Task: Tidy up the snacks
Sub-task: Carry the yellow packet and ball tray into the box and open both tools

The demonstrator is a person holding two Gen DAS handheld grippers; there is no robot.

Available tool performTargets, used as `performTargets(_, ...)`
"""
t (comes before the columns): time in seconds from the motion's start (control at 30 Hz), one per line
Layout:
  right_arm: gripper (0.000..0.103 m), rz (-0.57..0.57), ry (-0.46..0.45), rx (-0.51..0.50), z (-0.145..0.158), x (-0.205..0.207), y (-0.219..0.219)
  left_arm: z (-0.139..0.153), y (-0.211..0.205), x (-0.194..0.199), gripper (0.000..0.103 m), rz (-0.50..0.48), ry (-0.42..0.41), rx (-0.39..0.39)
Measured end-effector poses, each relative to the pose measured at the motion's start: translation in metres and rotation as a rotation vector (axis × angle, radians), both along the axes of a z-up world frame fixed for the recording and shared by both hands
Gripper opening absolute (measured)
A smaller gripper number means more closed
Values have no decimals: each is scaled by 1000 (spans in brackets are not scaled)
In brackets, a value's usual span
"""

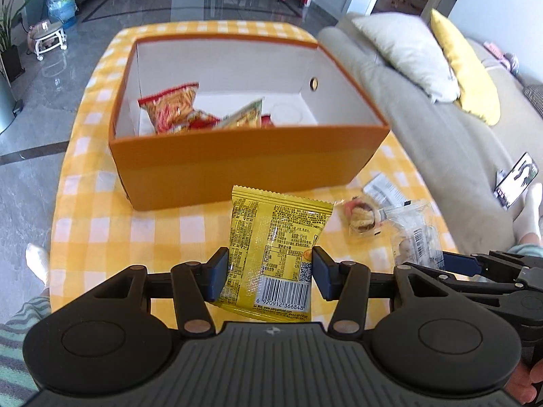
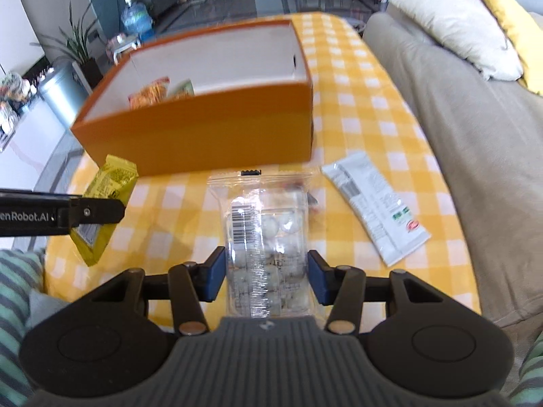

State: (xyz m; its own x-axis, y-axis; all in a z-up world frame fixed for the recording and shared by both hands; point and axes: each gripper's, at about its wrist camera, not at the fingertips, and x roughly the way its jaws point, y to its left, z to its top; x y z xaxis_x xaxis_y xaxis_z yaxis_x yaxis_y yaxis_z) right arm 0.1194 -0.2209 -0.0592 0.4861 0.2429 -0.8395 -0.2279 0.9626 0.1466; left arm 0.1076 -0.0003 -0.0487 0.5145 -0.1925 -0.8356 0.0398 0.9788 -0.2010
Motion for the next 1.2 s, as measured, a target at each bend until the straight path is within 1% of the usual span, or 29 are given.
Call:
performTargets(0.13, 48, -12, -36, 29, 19, -1, -3, 19, 1, 1, 58, -4, -46, -19)
performTargets(0.27, 48, -13, -66, 61, 39, 3, -4, 42, -1, 9, 59, -22, -102, -12)
performTargets(0.4, 48, 10, -112, 73, 64, 11, 1, 65, -3, 24, 58, -37, -157, -6)
performTargets(0.47, 48, 24, -136, 78, 75, 19, 5, 76, -4, 33, 58, -40, -182, -5)
performTargets(0.6, 48, 52, -184, 76, 96, 37, 14, 96, -4, 51, 58, -46, -231, 21)
performTargets(0.7, 49, 68, -217, 68, 109, 53, 22, 105, -2, 67, 59, -42, -243, 9)
performTargets(0.83, 49, 86, -230, 77, 119, 78, 31, 108, -1, 86, 59, -38, -248, 33)
performTargets(0.97, 49, 125, -219, 84, 121, 105, 39, 102, 5, 106, 58, -27, -220, -1)
performTargets(1.07, 49, 161, -182, 98, 116, 129, 46, 92, 12, 124, 58, -3, -192, 2)
performTargets(1.2, 49, 191, -121, 84, 97, 157, 60, 66, 20, 148, 59, 17, -130, 0)
